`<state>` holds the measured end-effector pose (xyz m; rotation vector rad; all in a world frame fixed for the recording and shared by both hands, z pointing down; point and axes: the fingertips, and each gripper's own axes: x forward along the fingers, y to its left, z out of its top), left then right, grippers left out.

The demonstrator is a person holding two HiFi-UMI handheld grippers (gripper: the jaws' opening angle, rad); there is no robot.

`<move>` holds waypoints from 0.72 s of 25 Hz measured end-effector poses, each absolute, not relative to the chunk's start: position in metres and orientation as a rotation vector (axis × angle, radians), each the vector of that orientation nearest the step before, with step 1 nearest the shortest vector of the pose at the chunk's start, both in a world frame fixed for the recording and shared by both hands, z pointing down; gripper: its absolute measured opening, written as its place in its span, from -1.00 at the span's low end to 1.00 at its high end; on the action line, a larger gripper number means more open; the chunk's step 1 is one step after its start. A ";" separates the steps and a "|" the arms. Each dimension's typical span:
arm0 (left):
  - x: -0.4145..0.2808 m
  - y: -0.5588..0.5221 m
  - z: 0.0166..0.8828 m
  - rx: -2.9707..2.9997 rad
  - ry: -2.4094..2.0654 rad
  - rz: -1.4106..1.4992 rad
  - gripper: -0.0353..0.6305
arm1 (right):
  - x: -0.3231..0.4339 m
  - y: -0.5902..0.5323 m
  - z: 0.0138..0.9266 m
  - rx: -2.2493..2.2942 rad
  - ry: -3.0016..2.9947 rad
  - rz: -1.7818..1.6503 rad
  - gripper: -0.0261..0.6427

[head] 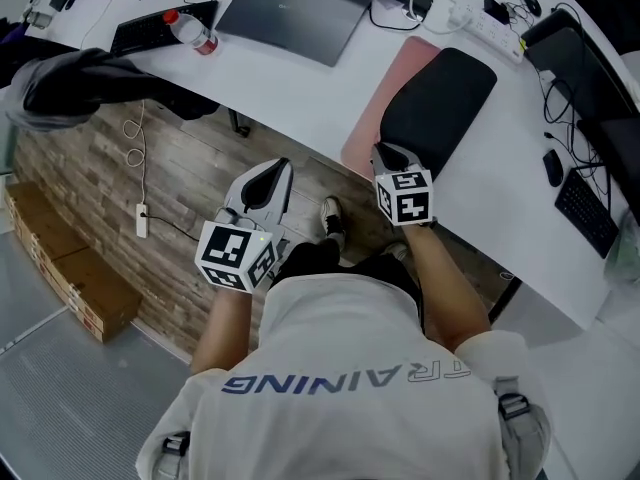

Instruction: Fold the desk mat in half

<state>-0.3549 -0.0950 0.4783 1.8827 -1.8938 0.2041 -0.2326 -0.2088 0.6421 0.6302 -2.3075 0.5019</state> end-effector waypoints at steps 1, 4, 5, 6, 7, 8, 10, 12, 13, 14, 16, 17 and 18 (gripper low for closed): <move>-0.357 -0.093 0.479 1.874 -1.899 0.203 -0.89 | -0.238 -0.206 0.646 0.606 -2.298 0.497 -0.80; -0.363 -0.089 0.481 1.857 -1.909 0.197 -0.89 | -0.249 -0.198 0.657 0.543 -2.263 0.495 -0.80; -0.364 -0.088 0.482 1.853 -1.911 0.196 -0.89 | -0.252 -0.195 0.661 0.526 -2.251 0.499 -0.80; -0.365 -0.087 0.482 1.850 -1.911 0.195 -0.89 | -0.253 -0.192 0.663 0.512 -2.240 0.503 -0.79; -0.366 -0.086 0.483 1.848 -1.912 0.194 -0.89 | -0.255 -0.189 0.665 0.498 -2.231 0.505 -0.79; -0.366 -0.085 0.483 1.846 -1.913 0.194 -0.89 | -0.256 -0.185 0.667 0.485 -2.225 0.505 -0.79; -0.368 -0.083 0.483 1.843 -1.914 0.191 -0.89 | -0.259 -0.180 0.670 0.461 -2.215 0.500 -0.79; -0.370 -0.082 0.484 1.842 -1.915 0.188 -0.89 | -0.261 -0.176 0.672 0.441 -2.208 0.496 -0.79; -0.370 -0.082 0.483 1.842 -1.915 0.186 -0.89 | -0.262 -0.175 0.673 0.434 -2.204 0.496 -0.79; -0.371 -0.083 0.483 1.843 -1.914 0.184 -0.89 | -0.262 -0.174 0.674 0.430 -2.198 0.497 -0.79; -0.371 -0.083 0.483 1.847 -1.911 0.180 -0.89 | -0.260 -0.175 0.675 0.436 -2.186 0.507 -0.76; -0.370 -0.084 0.483 1.851 -1.909 0.178 -0.89 | -0.260 -0.175 0.675 0.441 -2.183 0.513 -0.75; -0.370 -0.085 0.483 1.856 -1.906 0.177 -0.89 | -0.259 -0.175 0.673 0.443 -2.185 0.519 -0.75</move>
